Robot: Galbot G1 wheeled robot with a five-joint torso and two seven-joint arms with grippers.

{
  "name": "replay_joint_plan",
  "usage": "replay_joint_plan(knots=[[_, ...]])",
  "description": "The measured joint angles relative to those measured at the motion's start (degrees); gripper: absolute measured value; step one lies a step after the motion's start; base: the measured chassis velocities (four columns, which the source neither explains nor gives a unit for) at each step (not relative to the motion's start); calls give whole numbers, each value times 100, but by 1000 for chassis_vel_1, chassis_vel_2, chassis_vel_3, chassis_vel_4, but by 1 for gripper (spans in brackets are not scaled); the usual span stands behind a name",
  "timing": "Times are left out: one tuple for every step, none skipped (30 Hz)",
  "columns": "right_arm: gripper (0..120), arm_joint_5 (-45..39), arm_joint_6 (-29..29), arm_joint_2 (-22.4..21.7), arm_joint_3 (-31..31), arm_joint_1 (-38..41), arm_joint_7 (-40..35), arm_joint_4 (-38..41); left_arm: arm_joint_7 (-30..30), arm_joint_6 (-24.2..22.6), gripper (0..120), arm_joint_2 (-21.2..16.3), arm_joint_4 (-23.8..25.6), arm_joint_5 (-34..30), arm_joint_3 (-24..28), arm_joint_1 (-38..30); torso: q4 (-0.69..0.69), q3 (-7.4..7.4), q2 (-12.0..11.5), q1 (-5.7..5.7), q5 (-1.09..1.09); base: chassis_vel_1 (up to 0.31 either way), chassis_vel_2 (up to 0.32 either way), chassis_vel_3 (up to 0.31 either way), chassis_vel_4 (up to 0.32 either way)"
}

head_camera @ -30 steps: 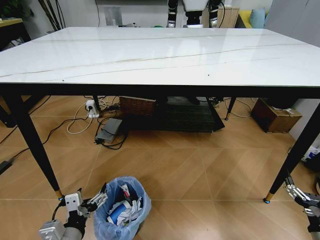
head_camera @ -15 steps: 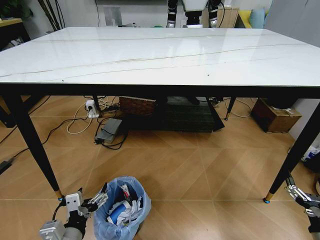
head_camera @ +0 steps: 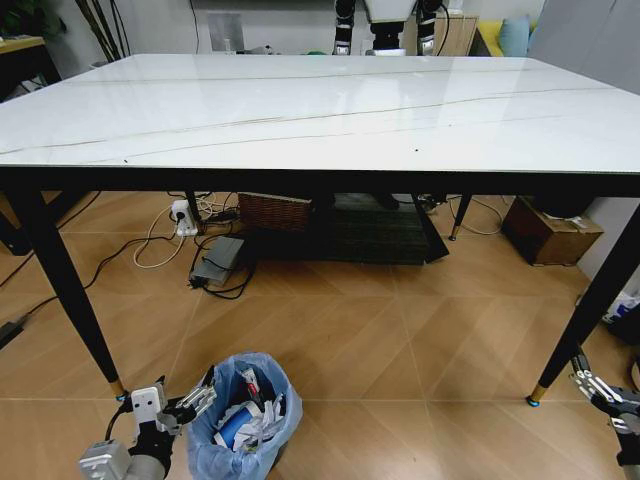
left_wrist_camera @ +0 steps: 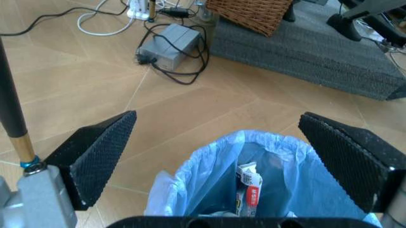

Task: Pick up the trash bin and place the trash from the table into it.

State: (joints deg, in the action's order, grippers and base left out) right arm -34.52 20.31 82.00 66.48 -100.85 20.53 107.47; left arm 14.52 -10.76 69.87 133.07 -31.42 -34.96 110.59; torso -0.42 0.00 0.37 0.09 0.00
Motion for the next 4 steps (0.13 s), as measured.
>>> replay_joint_plan(knots=[[100,0,0,0,0,0,0,1,0,-1,100,0,0,0,0,0,0,0,0,0,0,0,0,0,0],[100,0,0,0,0,0,0,1,0,-1,100,0,-1,-1,0,0,0,0,0,0,0,0,0,0,0],[100,0,0,0,0,0,0,1,0,-1,100,0,-1,-1,0,0,0,0,0,0,0,0,0,0,0],[100,0,0,0,0,0,0,1,1,-1,100,0,-2,-1,0,0,0,0,0,0,0,0,0,0,0]])
